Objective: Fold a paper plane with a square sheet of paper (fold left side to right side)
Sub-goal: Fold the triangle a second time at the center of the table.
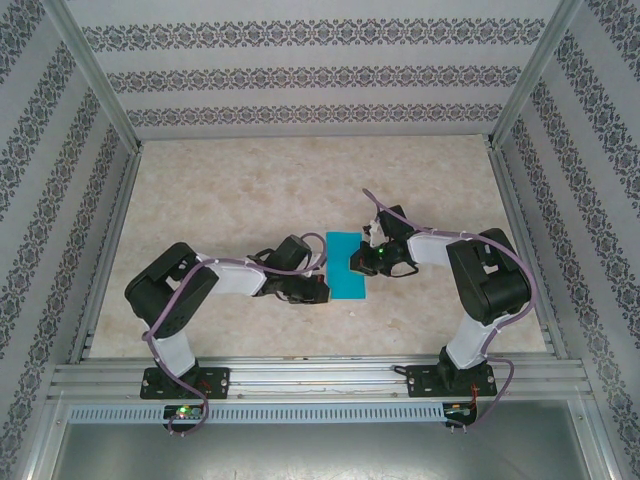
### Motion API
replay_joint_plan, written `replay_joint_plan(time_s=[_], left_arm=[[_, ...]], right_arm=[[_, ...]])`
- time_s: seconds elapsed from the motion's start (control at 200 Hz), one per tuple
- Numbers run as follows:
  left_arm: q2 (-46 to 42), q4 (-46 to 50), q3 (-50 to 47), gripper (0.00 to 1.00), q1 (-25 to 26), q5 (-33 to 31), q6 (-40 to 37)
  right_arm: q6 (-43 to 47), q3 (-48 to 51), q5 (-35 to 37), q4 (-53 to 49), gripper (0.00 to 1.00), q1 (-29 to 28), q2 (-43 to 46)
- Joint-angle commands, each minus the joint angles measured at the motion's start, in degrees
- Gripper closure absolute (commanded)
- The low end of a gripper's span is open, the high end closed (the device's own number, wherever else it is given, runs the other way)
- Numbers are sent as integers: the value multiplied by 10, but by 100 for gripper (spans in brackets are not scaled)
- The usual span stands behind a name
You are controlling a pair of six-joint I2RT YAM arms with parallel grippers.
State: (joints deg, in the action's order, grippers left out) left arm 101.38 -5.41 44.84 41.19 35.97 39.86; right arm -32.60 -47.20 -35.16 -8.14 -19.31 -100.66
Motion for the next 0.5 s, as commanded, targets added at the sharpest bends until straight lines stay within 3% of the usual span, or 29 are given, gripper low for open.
replay_joint_plan(time_s=[0.0, 0.095, 0.285, 0.495], left_arm=[[-33, 70, -13, 99, -4, -9, -8], [-71, 74, -9, 92, -24, -12, -11], [-124, 81, 2, 77, -73, -31, -31], [-80, 47, 45, 67, -90, -4, -44]], right_arm=[[13, -10, 35, -21, 100, 6, -2], [10, -24, 17, -16, 100, 5, 25], [12, -30, 22, -11, 72, 13, 100], [1, 36, 51, 31, 40, 46, 186]])
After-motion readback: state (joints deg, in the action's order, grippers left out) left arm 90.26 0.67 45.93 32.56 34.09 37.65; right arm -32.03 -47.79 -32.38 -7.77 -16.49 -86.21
